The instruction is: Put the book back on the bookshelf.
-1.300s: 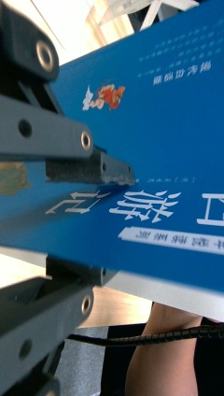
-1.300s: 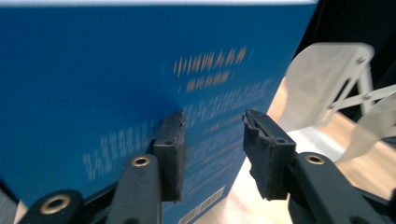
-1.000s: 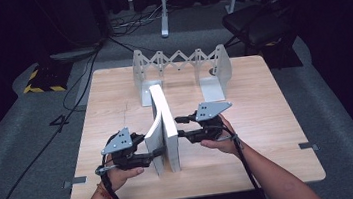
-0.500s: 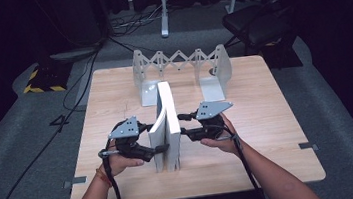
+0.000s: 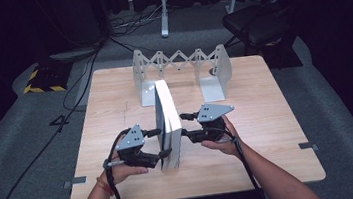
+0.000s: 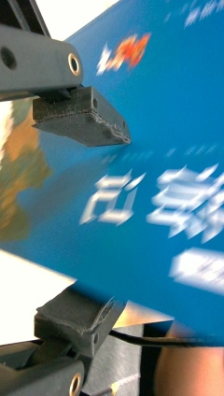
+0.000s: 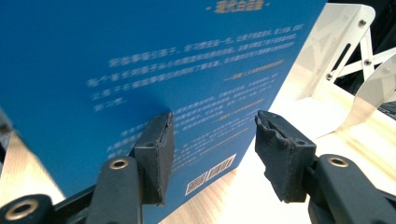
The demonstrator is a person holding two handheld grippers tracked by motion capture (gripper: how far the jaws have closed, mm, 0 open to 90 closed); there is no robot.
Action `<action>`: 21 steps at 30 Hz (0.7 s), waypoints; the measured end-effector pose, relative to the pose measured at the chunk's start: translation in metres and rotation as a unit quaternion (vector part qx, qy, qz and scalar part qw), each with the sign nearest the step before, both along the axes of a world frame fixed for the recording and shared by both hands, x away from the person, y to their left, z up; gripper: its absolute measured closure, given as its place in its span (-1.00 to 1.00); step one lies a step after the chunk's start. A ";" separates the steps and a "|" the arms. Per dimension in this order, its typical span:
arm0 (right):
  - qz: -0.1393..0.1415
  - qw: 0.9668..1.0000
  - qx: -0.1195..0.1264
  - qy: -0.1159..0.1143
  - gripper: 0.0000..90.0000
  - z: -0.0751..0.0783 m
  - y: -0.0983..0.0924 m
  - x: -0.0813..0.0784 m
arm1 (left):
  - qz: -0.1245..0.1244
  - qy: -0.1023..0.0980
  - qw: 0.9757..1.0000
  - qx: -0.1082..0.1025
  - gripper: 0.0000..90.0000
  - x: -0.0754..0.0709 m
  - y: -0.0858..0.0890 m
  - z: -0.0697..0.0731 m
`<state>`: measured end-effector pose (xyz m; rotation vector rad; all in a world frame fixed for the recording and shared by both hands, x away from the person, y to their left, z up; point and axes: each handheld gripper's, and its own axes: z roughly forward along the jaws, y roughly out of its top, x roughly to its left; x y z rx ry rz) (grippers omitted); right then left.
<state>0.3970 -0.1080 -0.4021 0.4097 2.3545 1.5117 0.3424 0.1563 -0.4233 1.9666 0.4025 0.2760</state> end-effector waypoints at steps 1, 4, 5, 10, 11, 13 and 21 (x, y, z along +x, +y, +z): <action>0.002 1.000 -0.005 0.000 0.03 -0.002 0.000 -0.001 | 0.008 0.004 1.000 -0.001 -0.58 -0.006 -0.004 -0.003; -0.001 1.000 -0.006 0.000 0.03 -0.003 0.000 -0.002 | 0.047 -0.002 0.999 0.000 -0.64 -0.018 -0.015 -0.009; -0.001 1.000 -0.007 -0.001 0.03 -0.004 0.000 -0.003 | 0.061 -0.007 0.998 -0.002 -0.67 -0.020 -0.018 -0.011; -0.006 1.000 -0.015 -0.013 0.04 -0.002 0.006 -0.006 | 0.141 -0.017 0.990 0.023 -0.88 -0.025 -0.037 -0.019; -0.006 1.000 -0.015 -0.013 0.04 -0.002 0.006 -0.006 | 0.141 -0.017 0.990 0.023 -0.94 -0.025 -0.037 -0.019; -0.004 1.000 -0.014 -0.014 0.04 -0.002 0.010 -0.007 | 0.179 -0.028 0.983 0.035 -0.90 -0.026 -0.042 -0.020; -0.004 1.000 -0.019 -0.020 -0.01 -0.003 0.021 -0.012 | 0.251 -0.048 0.967 0.006 -0.69 -0.024 -0.043 -0.017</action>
